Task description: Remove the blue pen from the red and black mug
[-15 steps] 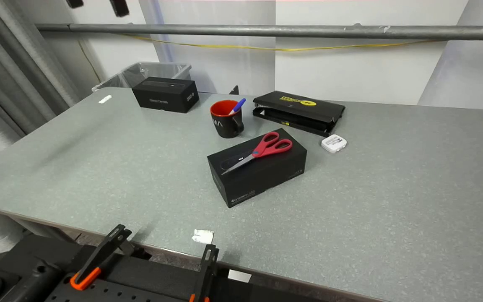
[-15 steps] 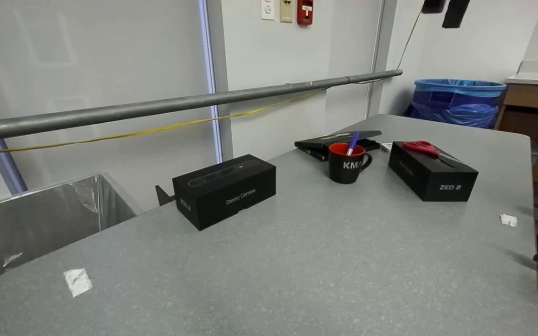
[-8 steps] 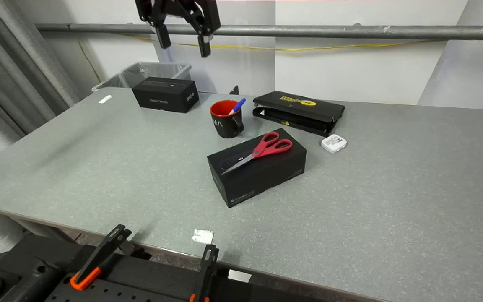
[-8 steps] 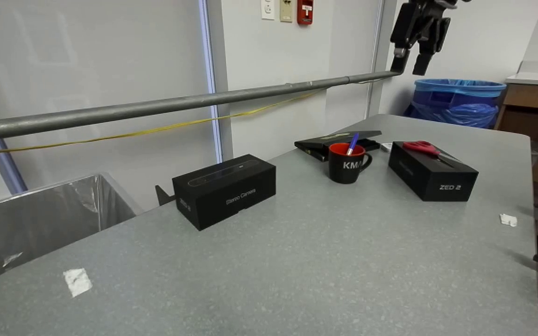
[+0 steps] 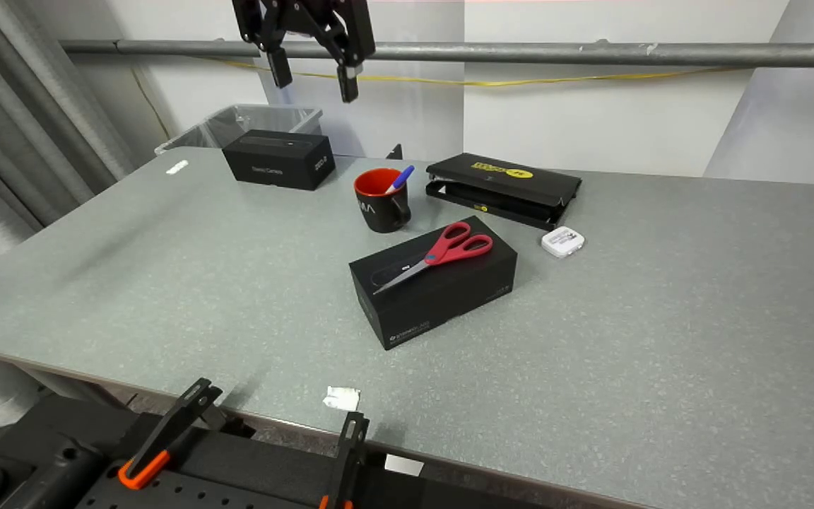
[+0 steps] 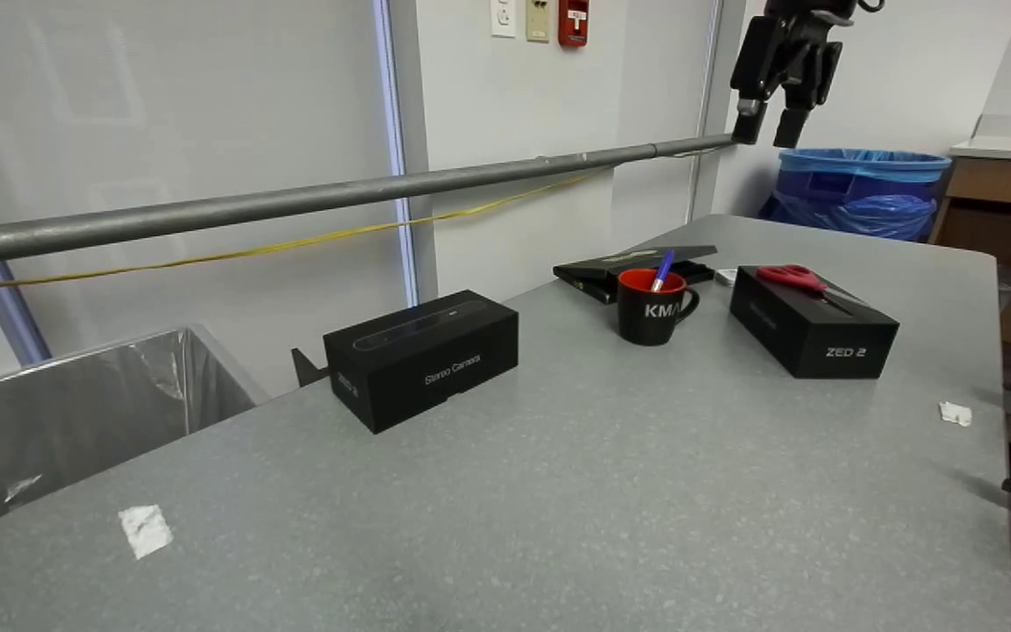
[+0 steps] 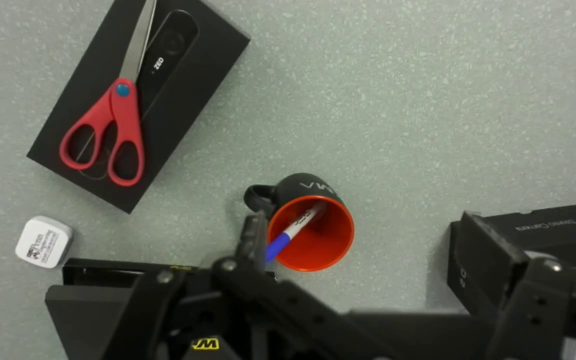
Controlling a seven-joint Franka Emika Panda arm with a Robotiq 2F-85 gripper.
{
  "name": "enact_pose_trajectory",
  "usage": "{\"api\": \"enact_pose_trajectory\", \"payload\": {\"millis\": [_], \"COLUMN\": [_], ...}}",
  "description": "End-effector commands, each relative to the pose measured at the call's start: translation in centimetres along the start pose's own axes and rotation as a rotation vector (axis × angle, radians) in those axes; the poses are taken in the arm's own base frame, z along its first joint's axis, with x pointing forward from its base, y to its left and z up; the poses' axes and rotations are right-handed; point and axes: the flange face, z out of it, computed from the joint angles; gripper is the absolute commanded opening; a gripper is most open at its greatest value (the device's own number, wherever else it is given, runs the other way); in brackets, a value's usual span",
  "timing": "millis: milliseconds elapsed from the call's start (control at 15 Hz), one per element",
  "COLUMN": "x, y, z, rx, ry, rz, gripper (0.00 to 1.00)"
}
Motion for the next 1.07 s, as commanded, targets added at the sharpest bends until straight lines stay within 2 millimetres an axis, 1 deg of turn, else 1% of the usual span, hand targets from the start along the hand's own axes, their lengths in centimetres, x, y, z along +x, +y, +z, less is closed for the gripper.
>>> {"api": "enact_pose_trajectory", "payload": {"millis": [0, 200, 400, 600, 733, 800, 1000], "x": [2.1, 4.4, 6.9, 8.8, 9.5, 8.0, 8.8], "y": [0.6, 2.2, 4.3, 6.0, 6.6, 6.3, 6.6], "z": [1.8, 4.5, 6.9, 8.6, 9.2, 8.7, 9.4], "rx": [-0.007, -0.017, -0.023, -0.036, -0.046, -0.04, -0.046], "ry": [0.066, 0.094, 0.093, 0.076, 0.054, 0.063, 0.06], "rz": [0.054, 0.095, 0.135, 0.183, 0.197, 0.164, 0.174], "gripper": [1.0, 1.0, 1.0, 1.0, 1.0, 1.0, 1.0]}}
